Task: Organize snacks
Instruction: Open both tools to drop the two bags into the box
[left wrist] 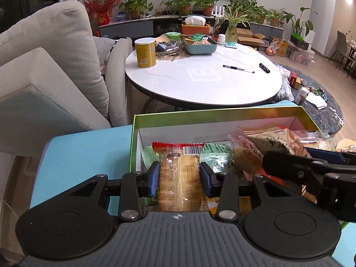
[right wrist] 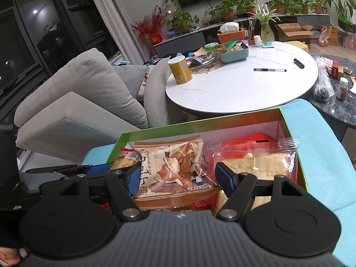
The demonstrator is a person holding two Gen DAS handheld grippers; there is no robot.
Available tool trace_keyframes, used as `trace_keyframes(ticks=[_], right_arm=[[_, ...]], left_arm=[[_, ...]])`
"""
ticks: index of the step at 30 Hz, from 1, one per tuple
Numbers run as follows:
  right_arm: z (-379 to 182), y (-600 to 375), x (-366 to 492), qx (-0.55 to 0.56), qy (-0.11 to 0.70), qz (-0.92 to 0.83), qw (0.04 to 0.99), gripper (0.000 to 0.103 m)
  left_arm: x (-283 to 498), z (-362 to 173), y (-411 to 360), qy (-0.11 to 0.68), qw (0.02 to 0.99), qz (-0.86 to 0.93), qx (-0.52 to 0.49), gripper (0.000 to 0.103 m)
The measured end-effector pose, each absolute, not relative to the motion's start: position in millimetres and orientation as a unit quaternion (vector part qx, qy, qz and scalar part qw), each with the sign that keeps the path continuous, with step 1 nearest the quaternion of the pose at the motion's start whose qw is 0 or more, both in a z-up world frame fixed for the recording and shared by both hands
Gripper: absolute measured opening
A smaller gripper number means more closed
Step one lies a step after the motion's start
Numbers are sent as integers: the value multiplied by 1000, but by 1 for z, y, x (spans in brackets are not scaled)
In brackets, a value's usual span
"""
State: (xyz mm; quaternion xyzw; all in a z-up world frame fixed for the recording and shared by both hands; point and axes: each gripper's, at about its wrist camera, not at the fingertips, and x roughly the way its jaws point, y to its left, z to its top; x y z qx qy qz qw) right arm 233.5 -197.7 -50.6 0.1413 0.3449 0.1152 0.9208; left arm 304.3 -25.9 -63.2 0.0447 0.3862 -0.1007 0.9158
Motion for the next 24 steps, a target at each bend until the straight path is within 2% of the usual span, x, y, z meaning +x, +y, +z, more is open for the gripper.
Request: trace_keyframes(ticks=[2, 4, 24], right_arm=[[-51, -197, 234, 141, 345, 115, 921, 85], [-50, -199, 233, 148, 342, 115, 921, 85], [-27, -190, 185, 143, 314, 105, 933, 85]], left_arm=[[303, -64, -26, 389, 915, -96, 48, 44], [302, -64, -25, 387, 916, -94, 49, 58], [243, -35, -16, 326, 938, -85, 85, 86]])
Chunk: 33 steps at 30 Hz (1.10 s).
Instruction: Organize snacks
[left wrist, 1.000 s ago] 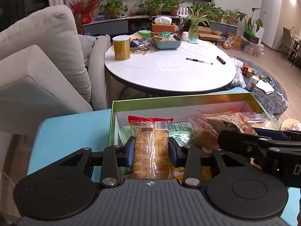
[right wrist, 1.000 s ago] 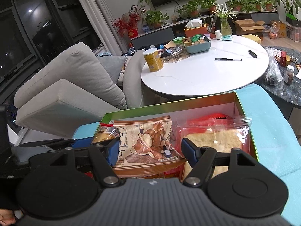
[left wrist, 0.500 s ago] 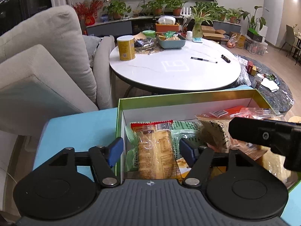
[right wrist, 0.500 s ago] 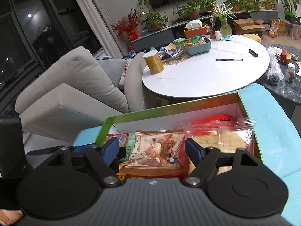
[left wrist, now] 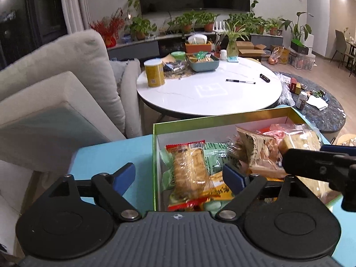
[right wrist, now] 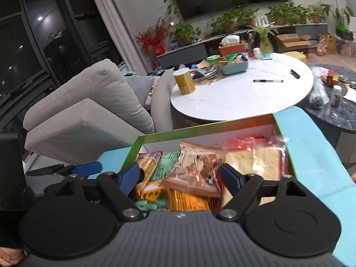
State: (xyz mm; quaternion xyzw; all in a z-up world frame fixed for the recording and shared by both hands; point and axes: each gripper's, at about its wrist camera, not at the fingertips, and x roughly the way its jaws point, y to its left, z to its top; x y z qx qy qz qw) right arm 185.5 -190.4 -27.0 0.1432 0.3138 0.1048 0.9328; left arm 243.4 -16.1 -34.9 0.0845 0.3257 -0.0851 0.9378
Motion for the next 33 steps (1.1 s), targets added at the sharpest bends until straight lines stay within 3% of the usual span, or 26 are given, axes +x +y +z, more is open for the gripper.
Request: trace_keyframes(ticks=[12, 16, 21, 33], right_arm=[[-9, -186, 127, 129, 296, 82, 943, 85], [-8, -185, 110, 126, 297, 79, 943, 85], [-13, -185, 83, 104, 291, 97, 946, 85], [-16, -192, 39, 103, 267, 86, 954, 85]], left_arm=[[175, -13, -7, 289, 951, -87, 66, 90], [148, -8, -6, 285, 953, -80, 69, 101], [113, -7, -14, 275, 953, -58, 116, 101], [54, -10, -15, 282, 951, -69, 106, 101]])
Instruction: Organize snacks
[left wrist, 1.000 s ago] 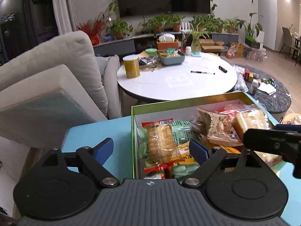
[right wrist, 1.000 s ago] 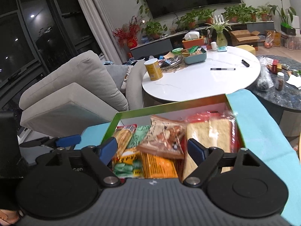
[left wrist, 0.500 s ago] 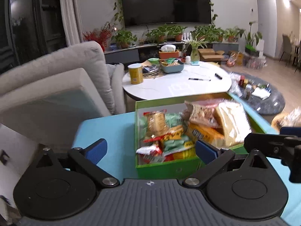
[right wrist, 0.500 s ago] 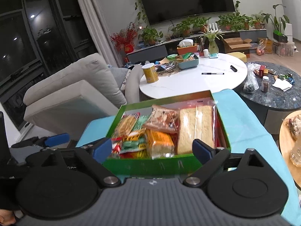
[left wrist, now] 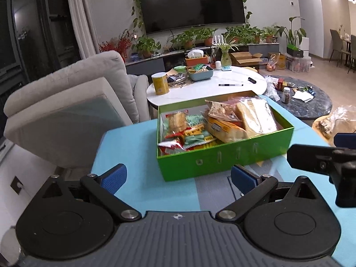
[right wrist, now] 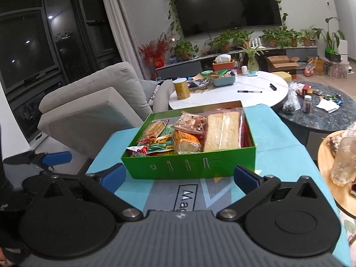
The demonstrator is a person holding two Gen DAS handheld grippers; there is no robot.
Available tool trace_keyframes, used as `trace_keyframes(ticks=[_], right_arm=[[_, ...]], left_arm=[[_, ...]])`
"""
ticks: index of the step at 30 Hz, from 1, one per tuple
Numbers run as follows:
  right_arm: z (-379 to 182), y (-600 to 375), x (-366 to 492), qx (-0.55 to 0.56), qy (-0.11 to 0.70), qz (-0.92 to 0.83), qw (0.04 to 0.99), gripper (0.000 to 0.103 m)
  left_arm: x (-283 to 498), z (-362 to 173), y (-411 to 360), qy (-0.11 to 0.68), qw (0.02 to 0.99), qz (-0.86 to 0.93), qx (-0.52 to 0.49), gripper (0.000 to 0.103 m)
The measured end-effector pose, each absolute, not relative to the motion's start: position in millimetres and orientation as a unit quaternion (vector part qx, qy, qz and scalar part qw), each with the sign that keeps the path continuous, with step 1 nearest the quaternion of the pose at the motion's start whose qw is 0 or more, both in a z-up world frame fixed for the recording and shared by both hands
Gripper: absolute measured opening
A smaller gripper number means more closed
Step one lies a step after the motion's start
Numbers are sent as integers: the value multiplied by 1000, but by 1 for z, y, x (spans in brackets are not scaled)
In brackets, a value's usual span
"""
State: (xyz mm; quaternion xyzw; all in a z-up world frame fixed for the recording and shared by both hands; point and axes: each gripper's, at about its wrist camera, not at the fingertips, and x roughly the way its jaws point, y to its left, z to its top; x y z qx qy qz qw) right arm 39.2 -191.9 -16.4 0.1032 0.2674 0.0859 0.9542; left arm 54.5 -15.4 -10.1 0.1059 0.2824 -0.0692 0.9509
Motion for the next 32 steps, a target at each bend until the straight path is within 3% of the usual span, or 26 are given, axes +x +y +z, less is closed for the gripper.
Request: trace_keyframes(ticks=[32], right_arm=[[-31, -181, 20, 102, 272, 96, 952, 85]], left_arm=[[35, -26, 7, 306, 948, -51, 65, 101]])
